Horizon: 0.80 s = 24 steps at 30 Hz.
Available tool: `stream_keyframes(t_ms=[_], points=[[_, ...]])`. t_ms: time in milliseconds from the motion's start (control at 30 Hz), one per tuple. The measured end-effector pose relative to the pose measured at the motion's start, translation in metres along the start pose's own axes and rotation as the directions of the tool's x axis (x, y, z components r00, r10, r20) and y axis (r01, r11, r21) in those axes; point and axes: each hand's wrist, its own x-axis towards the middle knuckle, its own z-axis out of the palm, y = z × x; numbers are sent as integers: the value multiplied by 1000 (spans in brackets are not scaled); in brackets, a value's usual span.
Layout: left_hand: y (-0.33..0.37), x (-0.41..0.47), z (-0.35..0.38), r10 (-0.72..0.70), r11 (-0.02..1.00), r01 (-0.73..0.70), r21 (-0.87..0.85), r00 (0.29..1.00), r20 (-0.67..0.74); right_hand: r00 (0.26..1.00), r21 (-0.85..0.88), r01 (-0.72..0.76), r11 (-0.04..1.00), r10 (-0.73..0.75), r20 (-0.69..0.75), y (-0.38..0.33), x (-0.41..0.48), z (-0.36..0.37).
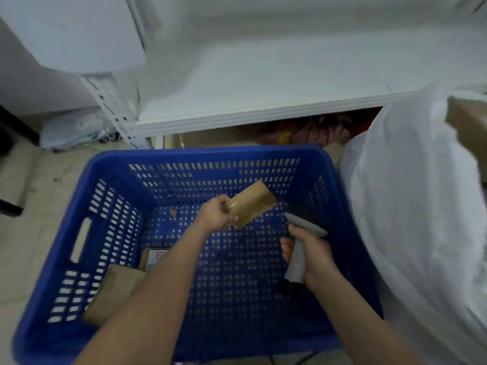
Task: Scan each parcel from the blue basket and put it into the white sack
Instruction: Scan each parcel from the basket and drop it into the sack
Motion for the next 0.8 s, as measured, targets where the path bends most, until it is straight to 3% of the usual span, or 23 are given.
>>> stream_keyframes(t_ms=[67,167,267,367,567,667,733,800], points=[[16,-36,-23,116,986,-104,130,990,-82,997,4,52,999,-52,54,-6,-33,1],[37,-86,-44,350,910,-281,303,915,-201,982,28,158,987,-160,98,-16,-79,1],[57,-136,-50,451,889,-394,233,841,-299,970,45,236,971,-238,55,-27,-114,-5],[77,-177,-44,464,878,-469,94,788,-405,955,54,286,957,-289,59,-33,-140,-16],[114,-233,-24,498,832,-555,22,728,-471,940,14,241,970,-237,245,-34,-180,-48],[126,-245,-13,477,839,-544,-14,747,-462,930,21,297,955,-294,222,-38,-196,-58],[133,-256,-4,318,864,-447,-230,841,-437,917,42,366,930,-368,154,-41,-206,-64],[137,-271,0,187,832,-298,-468,945,-270,890,40,449,893,-451,75,-43,-212,-71]])
